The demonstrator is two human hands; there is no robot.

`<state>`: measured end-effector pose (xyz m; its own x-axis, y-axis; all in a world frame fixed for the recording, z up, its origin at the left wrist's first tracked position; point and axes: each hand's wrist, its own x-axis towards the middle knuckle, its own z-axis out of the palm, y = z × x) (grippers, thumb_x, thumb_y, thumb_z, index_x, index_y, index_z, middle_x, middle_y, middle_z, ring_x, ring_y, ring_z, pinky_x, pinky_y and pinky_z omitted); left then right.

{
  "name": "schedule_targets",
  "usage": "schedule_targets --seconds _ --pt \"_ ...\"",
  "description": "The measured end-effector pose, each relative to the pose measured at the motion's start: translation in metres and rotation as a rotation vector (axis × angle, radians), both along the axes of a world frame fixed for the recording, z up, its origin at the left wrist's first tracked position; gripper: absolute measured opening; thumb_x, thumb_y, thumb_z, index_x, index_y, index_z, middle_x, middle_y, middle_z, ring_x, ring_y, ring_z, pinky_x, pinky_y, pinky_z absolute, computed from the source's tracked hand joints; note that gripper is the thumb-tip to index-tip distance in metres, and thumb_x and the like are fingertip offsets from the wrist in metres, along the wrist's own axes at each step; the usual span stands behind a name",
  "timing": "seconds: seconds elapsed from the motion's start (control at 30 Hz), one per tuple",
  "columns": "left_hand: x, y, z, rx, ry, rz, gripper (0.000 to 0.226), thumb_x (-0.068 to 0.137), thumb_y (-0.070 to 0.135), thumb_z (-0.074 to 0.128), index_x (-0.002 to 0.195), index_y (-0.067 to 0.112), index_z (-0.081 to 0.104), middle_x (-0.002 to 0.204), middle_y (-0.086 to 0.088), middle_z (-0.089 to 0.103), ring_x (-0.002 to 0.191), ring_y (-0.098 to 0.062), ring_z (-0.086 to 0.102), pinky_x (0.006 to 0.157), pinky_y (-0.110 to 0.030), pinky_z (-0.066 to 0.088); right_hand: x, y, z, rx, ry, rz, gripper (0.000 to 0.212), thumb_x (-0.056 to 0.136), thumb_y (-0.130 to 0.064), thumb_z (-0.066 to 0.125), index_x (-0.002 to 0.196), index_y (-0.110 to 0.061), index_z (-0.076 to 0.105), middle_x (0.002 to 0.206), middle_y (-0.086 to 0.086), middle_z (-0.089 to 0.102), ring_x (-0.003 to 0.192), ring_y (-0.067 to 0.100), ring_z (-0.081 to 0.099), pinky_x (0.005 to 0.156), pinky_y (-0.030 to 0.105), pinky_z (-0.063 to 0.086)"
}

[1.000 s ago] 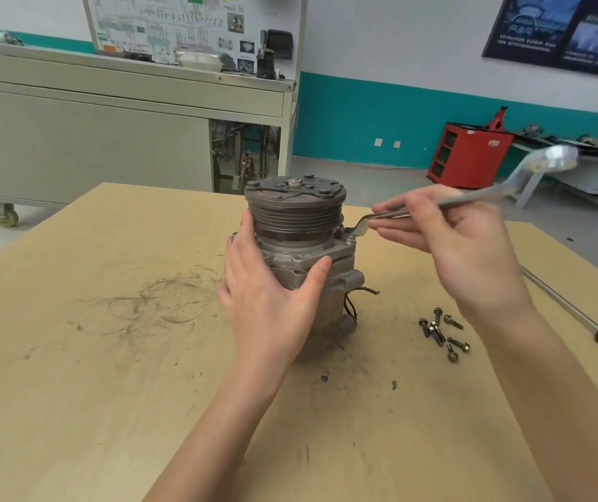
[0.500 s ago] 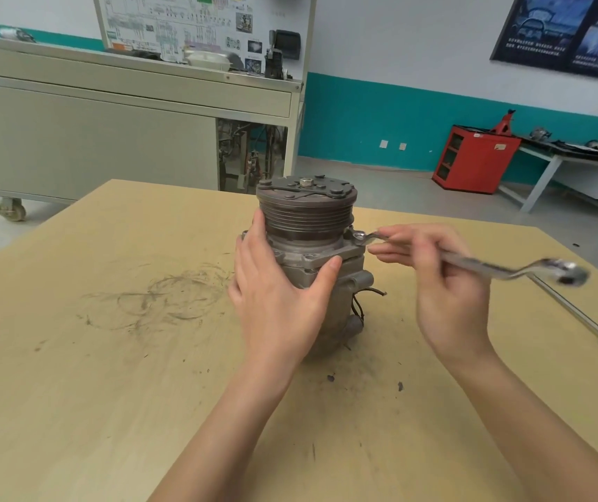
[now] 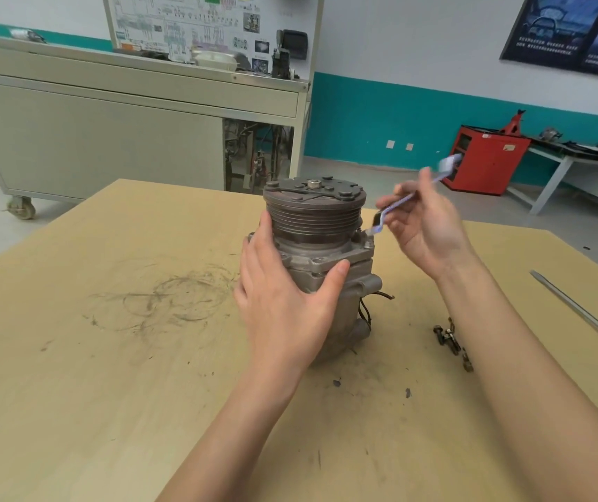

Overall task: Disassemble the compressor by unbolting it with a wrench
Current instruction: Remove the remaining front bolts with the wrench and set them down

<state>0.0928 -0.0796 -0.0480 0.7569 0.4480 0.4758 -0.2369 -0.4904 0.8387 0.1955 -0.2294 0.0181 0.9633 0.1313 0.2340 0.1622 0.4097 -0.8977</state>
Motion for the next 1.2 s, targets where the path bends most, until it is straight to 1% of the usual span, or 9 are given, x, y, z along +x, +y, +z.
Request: schedule_targets --seconds 0.1,0.17,0.27,0.43,0.63,0.83,1.0,1.1,1.2 --pt "0.0 -0.001 0.0 -0.004 -0.003 -0.002 0.098 0.073 0.064 0.057 0.154 0.027 0.015 0.157 0.005 0.028 0.147 -0.016 0.019 0.118 -0.048 0.017 -0.027 -0.007 0.003 -0.188 -0.346 -0.378 0.044 0.103 -0.036 0.032 0.075 -0.012 0.054 0.065 0.007 0.071 0.048 0.017 0.065 0.043 0.019 0.049" --pt "0.0 -0.001 0.0 -0.007 -0.002 -0.001 0.098 0.073 0.064 0.057 0.154 0.027 0.015 0.157 0.005 0.028 0.147 -0.016 0.019 0.118 -0.049 0.018 -0.048 -0.005 0.001 -0.332 -0.605 -0.46 0.038 0.101 -0.037 0.037 0.076 -0.014 0.055 0.067 0.003 0.071 0.053 0.018 0.068 0.047 0.024 0.054" --pt "-0.001 -0.001 0.0 -0.01 -0.002 0.003 0.098 0.073 0.064 0.057 0.154 0.027 0.015 0.157 0.004 0.028 0.147 -0.017 0.019 0.117 -0.05 0.018 -0.068 0.004 -0.007 -0.622 -0.998 -0.547 0.045 0.099 -0.036 0.043 0.082 0.0 0.063 0.072 0.01 0.068 0.057 0.023 0.069 0.049 0.041 0.056" --pt "0.0 0.0 0.0 0.007 -0.003 -0.004 0.097 0.077 0.061 0.063 0.154 0.026 0.014 0.158 0.003 0.027 0.147 -0.018 0.018 0.117 -0.051 0.016 -0.077 0.015 -0.019 -0.822 -1.223 -0.742 0.055 0.099 -0.036 0.041 0.084 0.01 0.067 0.077 0.017 0.07 0.062 0.028 0.069 0.048 0.04 0.056" --pt "-0.001 0.0 0.001 0.008 0.005 0.0 0.098 0.073 0.067 0.055 0.154 0.027 0.014 0.158 0.004 0.027 0.147 -0.017 0.018 0.117 -0.051 0.017 -0.081 0.018 -0.029 -0.846 -1.201 -0.728 0.056 0.099 -0.037 0.04 0.086 0.011 0.065 0.08 0.022 0.068 0.07 0.031 0.069 0.06 0.037 0.056" --pt "0.001 -0.001 0.001 0.002 -0.003 0.009 0.099 0.073 0.065 0.056 0.154 0.026 0.015 0.157 0.004 0.028 0.147 -0.017 0.02 0.117 -0.053 0.019 -0.083 0.024 -0.035 -0.647 -1.013 -0.76 0.053 0.099 -0.038 0.039 0.09 0.009 0.063 0.081 0.01 0.064 0.068 0.027 0.068 0.066 0.02 0.052" --pt "-0.002 -0.002 0.001 0.002 -0.005 0.002 0.098 0.074 0.063 0.057 0.154 0.023 0.016 0.156 0.002 0.029 0.146 -0.018 0.022 0.116 -0.053 0.02 -0.081 0.025 -0.038 -0.691 -1.087 -0.785 0.05 0.1 -0.035 0.038 0.087 0.007 0.062 0.077 0.015 0.066 0.065 0.026 0.068 0.06 0.029 0.053" --pt "-0.002 -0.001 0.002 0.002 -0.005 0.003 0.098 0.074 0.061 0.058 0.154 0.022 0.017 0.156 0.001 0.029 0.145 -0.018 0.023 0.116 -0.053 0.022 -0.077 0.023 -0.036 -0.442 -0.846 -0.647 0.03 0.102 -0.03 0.036 0.086 -0.012 0.056 0.077 0.001 0.067 0.064 0.018 0.069 0.058 0.029 0.056" --pt "-0.001 -0.001 0.003 -0.005 -0.01 -0.001 0.097 0.074 0.06 0.059 0.154 0.023 0.017 0.156 0.001 0.029 0.145 -0.018 0.023 0.116 -0.053 0.022 -0.058 0.009 -0.031 -0.035 -0.42 -0.387 0.029 0.1 -0.018 0.029 0.08 -0.009 0.049 0.072 0.005 0.071 0.057 0.021 0.068 0.053 0.025 0.053"
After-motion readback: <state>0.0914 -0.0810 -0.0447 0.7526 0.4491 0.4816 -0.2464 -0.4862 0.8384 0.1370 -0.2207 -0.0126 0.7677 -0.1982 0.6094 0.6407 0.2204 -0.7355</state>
